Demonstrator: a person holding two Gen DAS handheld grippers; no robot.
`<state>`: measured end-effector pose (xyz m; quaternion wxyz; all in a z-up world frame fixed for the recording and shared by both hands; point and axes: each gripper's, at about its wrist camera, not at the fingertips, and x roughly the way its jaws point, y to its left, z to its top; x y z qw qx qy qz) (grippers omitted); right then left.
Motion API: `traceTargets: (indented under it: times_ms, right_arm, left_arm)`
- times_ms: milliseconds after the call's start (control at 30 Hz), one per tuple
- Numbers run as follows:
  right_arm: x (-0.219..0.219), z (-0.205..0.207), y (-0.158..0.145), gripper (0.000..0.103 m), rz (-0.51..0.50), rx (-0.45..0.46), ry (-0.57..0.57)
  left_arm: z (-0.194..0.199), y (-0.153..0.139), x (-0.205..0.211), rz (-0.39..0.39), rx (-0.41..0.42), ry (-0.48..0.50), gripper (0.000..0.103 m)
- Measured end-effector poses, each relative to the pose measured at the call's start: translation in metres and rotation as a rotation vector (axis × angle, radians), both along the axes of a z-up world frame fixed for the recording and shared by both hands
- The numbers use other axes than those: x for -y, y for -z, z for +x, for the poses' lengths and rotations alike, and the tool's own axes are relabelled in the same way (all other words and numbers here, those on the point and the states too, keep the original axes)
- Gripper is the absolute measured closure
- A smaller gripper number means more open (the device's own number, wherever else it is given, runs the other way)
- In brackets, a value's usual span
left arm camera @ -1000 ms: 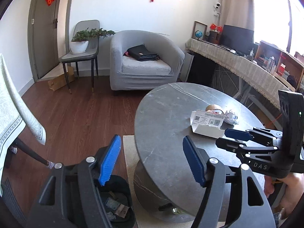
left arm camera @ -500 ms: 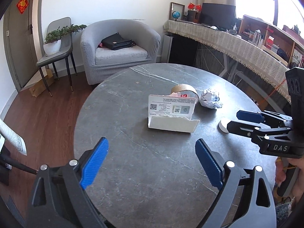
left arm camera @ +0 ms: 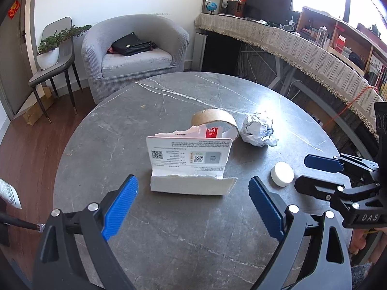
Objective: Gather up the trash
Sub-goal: 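Close the left tool on the white barcode cardboard box, then close the right tool on the white bottle cap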
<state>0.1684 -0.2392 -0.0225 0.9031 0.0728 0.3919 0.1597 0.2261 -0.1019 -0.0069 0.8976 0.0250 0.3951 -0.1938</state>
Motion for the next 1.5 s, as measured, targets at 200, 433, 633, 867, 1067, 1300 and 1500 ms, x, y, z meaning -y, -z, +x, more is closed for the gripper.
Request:
traceTargets:
  times_ms: [200,433,633,867,1067,1300,1500]
  right_arm:
    - [0.002,0.003,0.004,0.04,-0.004,-0.016,0.0]
    - [0.001,0.006,0.01,0.04,-0.018,-0.03,-0.005]
    - [-0.008,0.005,0.011,0.04,-0.068,-0.02,-0.014]
    - [-0.013,0.003,0.006,0.04,-0.105,-0.014,-0.017]
    - [-0.011,0.004,0.007,0.047,-0.13,-0.017,-0.01]
    - [-0.021,0.004,0.005,0.05,-0.162,-0.02,-0.028]
    - [-0.03,0.006,0.004,0.05,-0.184,-0.025,-0.033]
  left_arm:
    - [0.021,0.005,0.004,-0.009,-0.03,-0.014,0.008]
    - [0.036,0.012,0.004,-0.035,-0.08,-0.019,0.009]
    - [0.042,0.012,0.003,-0.032,-0.095,-0.037,0.024]
    - [0.031,0.002,-0.004,-0.074,-0.088,-0.032,0.025]
    - [0.008,-0.007,-0.021,-0.103,-0.085,-0.047,0.025]
    - [0.001,0.0,-0.034,-0.089,-0.157,-0.076,0.025]
    - [-0.003,0.002,-0.039,-0.023,-0.205,-0.079,0.025]
